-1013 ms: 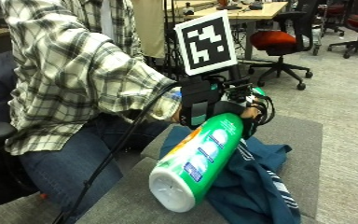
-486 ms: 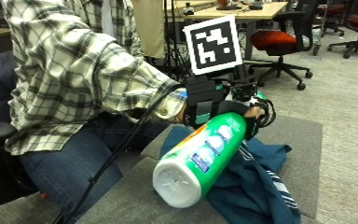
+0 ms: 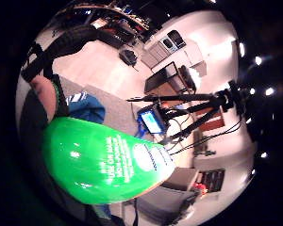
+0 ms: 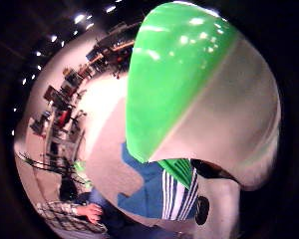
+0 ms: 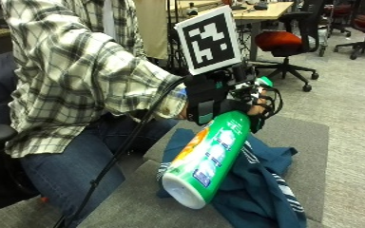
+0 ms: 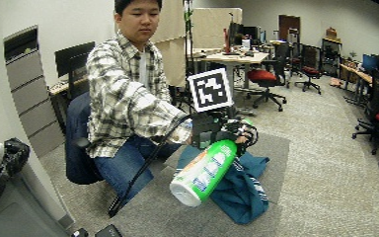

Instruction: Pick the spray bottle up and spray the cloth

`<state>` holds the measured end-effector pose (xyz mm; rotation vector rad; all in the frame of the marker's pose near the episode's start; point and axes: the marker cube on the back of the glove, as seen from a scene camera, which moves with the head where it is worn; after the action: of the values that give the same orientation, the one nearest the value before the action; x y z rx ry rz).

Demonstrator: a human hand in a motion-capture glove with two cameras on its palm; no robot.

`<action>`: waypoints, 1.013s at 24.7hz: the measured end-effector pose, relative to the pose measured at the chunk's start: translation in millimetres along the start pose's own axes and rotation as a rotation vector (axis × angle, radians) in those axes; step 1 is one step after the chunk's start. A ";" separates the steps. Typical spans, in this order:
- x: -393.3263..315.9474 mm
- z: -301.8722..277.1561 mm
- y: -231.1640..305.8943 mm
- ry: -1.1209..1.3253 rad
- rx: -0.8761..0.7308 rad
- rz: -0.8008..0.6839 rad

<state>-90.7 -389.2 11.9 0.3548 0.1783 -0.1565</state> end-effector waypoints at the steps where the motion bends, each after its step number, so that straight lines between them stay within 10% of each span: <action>1: 3.0 -4.4 -0.8 -0.061 0.017 0.039; 14: 60.0 -52.6 4.2 -0.680 0.199 0.453; 25: 73.4 -68.0 6.4 -0.799 0.259 0.510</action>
<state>-28.1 -367.8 -63.4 0.5576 -0.7258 0.1912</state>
